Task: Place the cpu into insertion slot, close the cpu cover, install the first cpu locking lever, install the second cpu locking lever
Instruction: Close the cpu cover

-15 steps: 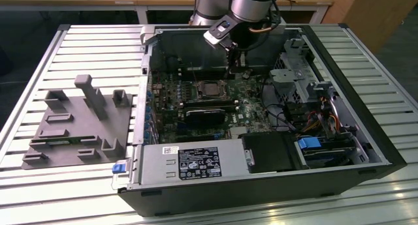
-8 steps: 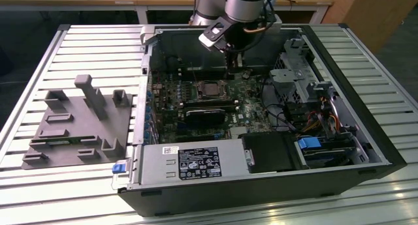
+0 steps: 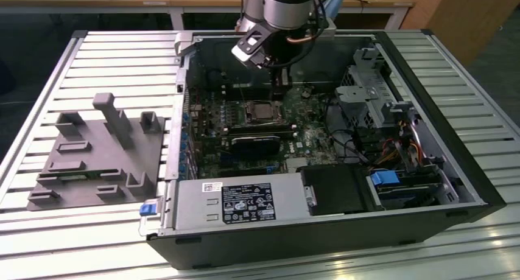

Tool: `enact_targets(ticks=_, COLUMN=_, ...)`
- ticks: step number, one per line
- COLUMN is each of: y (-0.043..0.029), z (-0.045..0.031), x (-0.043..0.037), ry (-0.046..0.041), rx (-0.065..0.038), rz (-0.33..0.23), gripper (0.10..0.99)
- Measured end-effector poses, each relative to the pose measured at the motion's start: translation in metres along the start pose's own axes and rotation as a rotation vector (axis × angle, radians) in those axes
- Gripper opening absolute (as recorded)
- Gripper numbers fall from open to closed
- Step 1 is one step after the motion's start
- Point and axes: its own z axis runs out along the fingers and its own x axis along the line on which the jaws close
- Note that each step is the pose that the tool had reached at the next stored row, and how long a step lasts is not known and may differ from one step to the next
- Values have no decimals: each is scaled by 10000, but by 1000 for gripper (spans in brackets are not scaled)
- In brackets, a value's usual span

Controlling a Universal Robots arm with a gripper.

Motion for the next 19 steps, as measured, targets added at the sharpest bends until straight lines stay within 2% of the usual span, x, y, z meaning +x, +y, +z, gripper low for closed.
enact_targets(ticks=6, y=-88, z=61, x=1, ry=0, rx=0, rz=-1, gripper=102)
enact_targets(ticks=15, y=-159, z=175, x=2, ry=-1, rx=49, rz=-4, gripper=102)
enact_targets(ticks=19, y=-190, z=188, x=2, ry=-2, rx=51, rz=-5, gripper=102)
